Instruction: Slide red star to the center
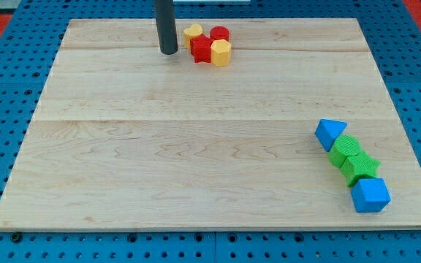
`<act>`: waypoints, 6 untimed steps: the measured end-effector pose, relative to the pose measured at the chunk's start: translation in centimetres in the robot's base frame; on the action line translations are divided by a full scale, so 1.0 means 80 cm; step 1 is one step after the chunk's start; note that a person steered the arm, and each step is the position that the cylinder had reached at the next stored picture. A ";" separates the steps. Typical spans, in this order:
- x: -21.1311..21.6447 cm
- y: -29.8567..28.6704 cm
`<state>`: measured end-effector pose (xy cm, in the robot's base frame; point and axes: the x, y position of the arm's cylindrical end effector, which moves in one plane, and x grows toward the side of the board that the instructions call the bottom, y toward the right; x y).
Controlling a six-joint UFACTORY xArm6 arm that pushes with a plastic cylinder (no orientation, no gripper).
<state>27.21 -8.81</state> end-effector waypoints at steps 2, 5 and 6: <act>-0.005 0.134; 0.099 0.178; 0.136 0.179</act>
